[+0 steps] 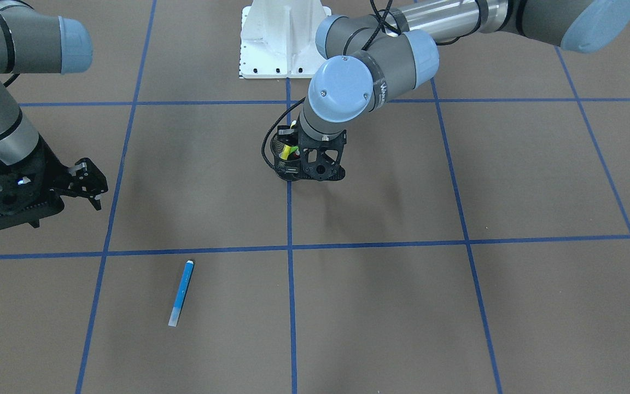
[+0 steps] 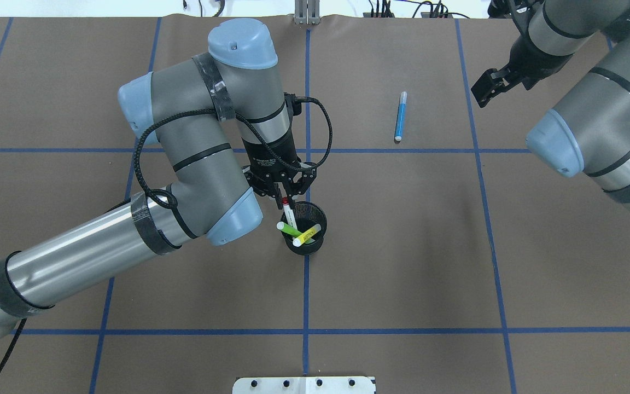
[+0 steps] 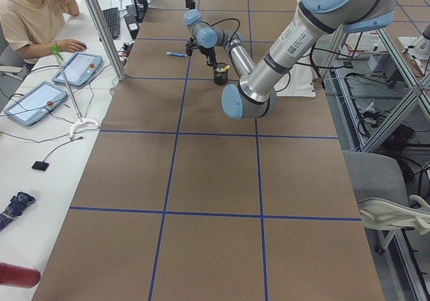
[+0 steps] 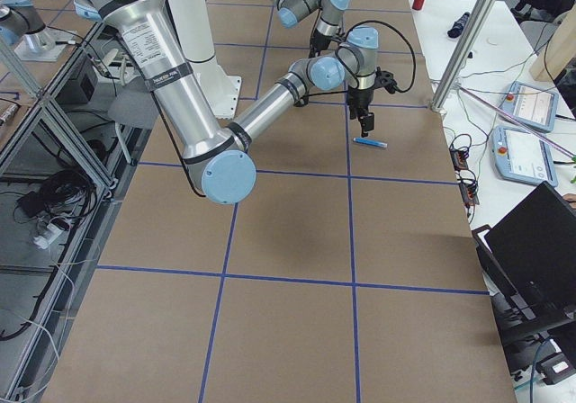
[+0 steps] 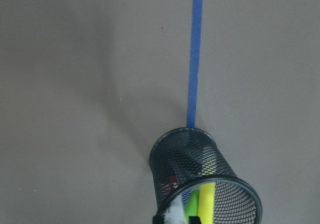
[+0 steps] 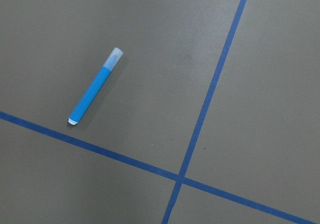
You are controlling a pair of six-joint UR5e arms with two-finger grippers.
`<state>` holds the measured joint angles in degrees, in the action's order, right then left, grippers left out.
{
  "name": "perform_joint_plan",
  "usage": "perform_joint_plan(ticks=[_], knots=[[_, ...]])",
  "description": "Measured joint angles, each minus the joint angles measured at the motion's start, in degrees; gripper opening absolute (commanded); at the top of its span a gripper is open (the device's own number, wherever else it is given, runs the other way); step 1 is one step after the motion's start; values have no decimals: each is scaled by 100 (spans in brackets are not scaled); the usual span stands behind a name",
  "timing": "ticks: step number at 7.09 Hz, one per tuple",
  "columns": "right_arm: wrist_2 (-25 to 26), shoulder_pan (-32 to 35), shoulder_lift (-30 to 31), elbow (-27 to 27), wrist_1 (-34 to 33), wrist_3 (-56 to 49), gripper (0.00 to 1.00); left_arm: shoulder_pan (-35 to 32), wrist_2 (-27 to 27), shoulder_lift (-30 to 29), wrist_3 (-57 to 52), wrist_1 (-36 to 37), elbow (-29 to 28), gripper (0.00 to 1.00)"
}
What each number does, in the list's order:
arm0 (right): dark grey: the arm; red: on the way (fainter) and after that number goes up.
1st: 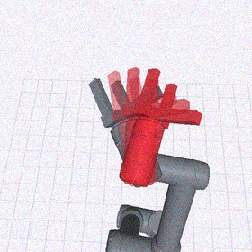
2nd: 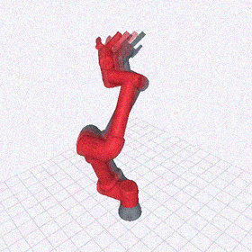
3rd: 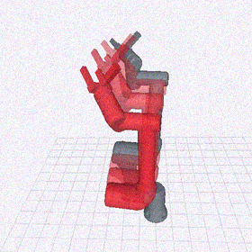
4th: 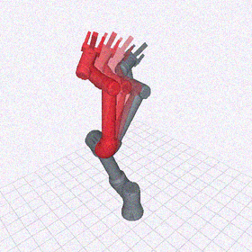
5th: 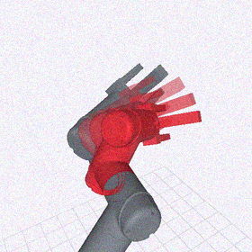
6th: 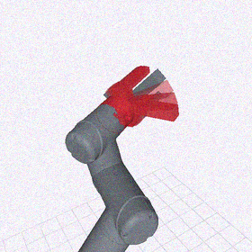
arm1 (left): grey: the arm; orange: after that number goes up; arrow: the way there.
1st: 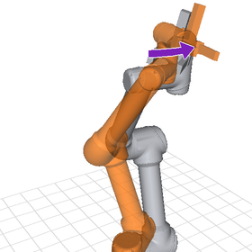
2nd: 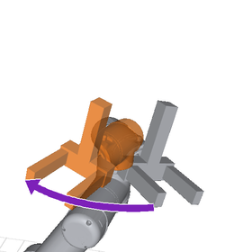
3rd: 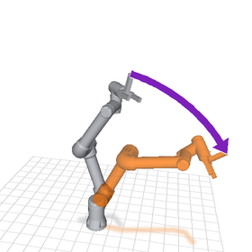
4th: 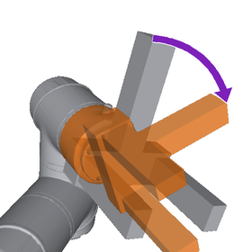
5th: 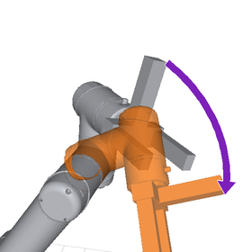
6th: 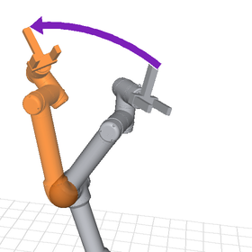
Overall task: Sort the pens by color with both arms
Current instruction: 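Grasp and pull the red-capped white marker up out of the cup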
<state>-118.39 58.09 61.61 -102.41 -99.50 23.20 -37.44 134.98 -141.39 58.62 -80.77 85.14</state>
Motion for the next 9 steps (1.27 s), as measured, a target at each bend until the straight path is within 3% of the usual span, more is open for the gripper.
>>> perform_joint_plan(ticks=[2, 5, 9], knots=[[0, 0, 0, 1, 0, 0, 98, 0, 25, 51, 6, 2, 286, 0], [0, 0, -6, -6, 0, 8, 98, -33, 15, 393, 72, 19, 1259, 0], [0, 0, -11, -16, 0, 17, 98, -402, -38, 440, 111, 33, 1959, 0]])
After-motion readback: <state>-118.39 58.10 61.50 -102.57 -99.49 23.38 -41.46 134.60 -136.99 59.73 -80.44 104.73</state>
